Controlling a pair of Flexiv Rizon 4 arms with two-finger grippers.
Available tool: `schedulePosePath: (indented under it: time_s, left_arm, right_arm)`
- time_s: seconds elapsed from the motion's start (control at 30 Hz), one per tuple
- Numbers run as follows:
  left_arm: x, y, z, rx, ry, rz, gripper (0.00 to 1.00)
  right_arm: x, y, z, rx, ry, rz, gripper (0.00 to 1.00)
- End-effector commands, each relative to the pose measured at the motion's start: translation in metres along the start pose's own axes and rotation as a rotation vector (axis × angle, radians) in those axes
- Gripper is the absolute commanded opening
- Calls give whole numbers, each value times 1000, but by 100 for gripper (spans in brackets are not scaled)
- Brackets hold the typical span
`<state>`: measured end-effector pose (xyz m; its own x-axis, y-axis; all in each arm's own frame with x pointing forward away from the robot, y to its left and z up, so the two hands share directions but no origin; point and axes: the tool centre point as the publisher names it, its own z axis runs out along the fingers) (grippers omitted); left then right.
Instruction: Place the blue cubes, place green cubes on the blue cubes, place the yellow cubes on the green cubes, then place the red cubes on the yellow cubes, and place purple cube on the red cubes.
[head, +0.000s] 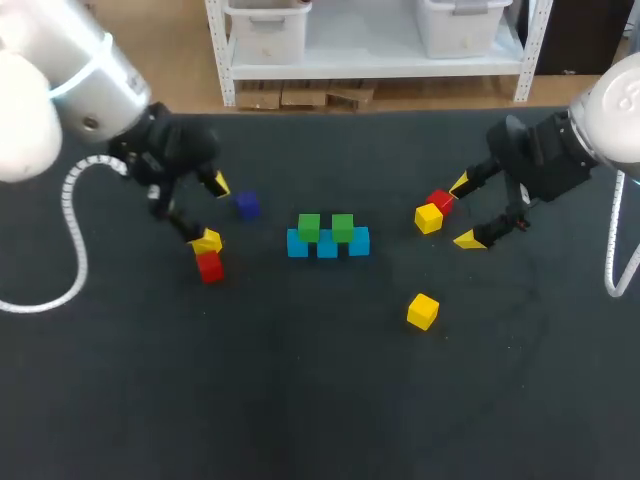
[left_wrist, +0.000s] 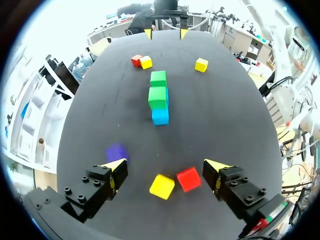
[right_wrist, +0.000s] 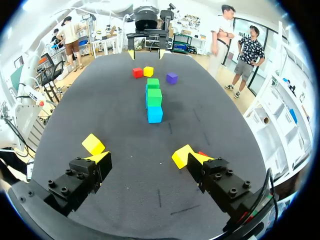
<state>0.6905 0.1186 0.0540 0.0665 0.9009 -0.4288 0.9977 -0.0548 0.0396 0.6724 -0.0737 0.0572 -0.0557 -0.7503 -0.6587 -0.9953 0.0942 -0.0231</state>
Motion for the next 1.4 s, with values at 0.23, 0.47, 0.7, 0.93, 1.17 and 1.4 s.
schedulePosePath:
  time_s: [0.23, 0.47, 0.7, 0.93, 1.17, 1.4]
  left_arm:
    - [26, -13, -16, 6, -84, 21, 100]
    - [34, -16, -29, 31, -133, 81, 100]
    - [34, -16, -29, 31, -133, 81, 100]
    - [34, -16, -29, 31, -133, 81, 100]
    - [34, -16, -29, 31, -133, 81, 100]
    - [34, -16, -29, 31, -133, 81, 100]
  right_arm:
    - [0, 0, 1, -1, -3, -1, 100]
    - [0, 0, 1, -1, -3, -1, 100]
    - [-3, -1, -3, 5, -17, -84, 100]
    - [-15, 17, -11, -68, -91, -259, 100]
    - [-9, 36, -7, -261, -113, -471, 100]
    - [-5, 51, 2, -463, -86, -689, 100]
